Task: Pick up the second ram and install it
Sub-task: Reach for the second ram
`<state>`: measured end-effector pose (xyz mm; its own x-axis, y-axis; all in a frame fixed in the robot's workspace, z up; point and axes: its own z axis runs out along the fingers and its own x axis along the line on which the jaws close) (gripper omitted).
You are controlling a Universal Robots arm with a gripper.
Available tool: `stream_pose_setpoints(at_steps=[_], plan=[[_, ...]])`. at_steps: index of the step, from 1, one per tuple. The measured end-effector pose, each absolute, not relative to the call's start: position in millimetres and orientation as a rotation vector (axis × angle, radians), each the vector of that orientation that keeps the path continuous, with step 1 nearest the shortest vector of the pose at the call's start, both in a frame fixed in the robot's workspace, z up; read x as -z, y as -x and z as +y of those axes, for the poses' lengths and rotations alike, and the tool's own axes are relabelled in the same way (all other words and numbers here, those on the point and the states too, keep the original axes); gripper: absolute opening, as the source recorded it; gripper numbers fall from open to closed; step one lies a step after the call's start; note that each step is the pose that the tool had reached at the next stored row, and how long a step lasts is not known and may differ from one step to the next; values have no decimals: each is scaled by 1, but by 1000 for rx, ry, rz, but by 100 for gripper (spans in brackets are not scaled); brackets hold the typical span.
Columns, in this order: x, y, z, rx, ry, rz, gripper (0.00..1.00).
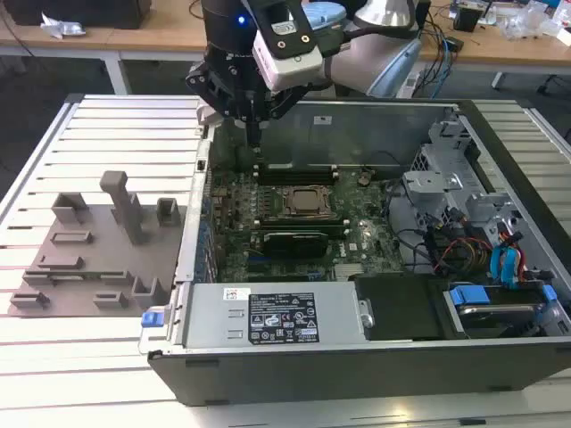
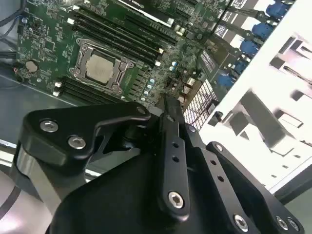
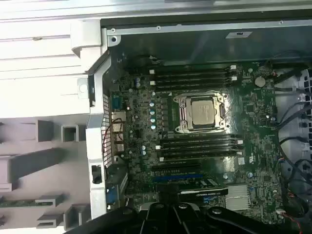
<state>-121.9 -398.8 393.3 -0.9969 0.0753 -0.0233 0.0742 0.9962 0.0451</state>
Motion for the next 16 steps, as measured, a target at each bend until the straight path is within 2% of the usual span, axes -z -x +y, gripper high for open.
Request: stream_pose_setpoints(at_steps=[3,16], plan=[[-393,164,-399,-69,-117,3112,10],[-391,225,-399,-69,-116,3112,10]])
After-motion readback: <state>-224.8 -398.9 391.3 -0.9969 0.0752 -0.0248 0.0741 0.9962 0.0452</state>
